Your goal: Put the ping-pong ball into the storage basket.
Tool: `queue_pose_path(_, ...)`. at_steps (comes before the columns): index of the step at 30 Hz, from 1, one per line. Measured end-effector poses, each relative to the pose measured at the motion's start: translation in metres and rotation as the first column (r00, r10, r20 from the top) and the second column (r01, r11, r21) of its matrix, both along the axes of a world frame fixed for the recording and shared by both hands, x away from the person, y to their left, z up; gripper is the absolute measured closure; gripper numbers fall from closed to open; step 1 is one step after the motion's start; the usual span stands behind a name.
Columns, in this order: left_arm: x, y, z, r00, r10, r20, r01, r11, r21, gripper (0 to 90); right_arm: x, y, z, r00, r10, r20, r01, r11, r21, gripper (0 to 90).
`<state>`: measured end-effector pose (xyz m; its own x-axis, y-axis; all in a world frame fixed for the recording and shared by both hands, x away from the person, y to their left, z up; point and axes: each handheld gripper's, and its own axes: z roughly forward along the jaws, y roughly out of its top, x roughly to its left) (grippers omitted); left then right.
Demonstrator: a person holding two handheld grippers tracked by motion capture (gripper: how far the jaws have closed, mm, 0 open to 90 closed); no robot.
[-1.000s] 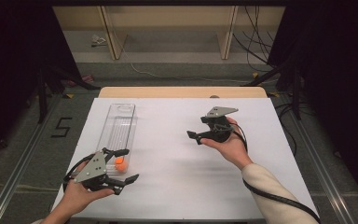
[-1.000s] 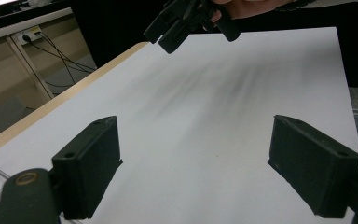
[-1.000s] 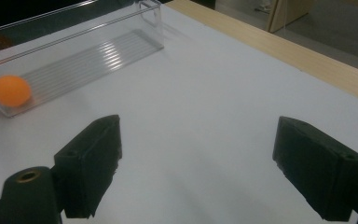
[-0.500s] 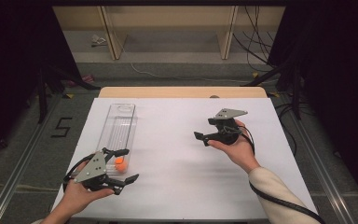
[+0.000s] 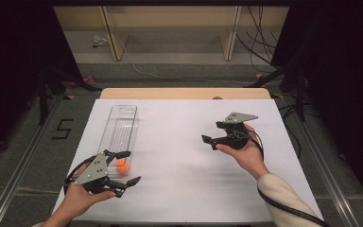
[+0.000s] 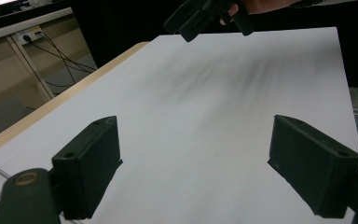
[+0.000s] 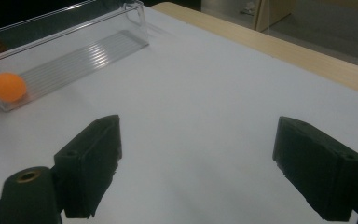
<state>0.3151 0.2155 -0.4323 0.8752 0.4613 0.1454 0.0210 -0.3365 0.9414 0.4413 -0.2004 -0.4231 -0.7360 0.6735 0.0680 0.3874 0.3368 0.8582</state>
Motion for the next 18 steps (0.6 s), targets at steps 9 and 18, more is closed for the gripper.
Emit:
queue_pose_path(9, 0.0, 0.0, 0.0, 1.0, 0.0, 0.0, 0.0, 1.0, 0.0, 16.1, -0.006, -0.011, 0.001, 0.9998, -0.018, 0.005, 0.018, 1.0, 0.003, 16.4)
queue_pose_path(18, 0.0, 0.0, 0.0, 1.0, 0.001, 0.0, -0.001, 1.0, -0.001, 16.1, -0.013, -0.021, 0.002, 0.9995, -0.03, 0.008, 0.03, 1.0, 0.008, 16.4)
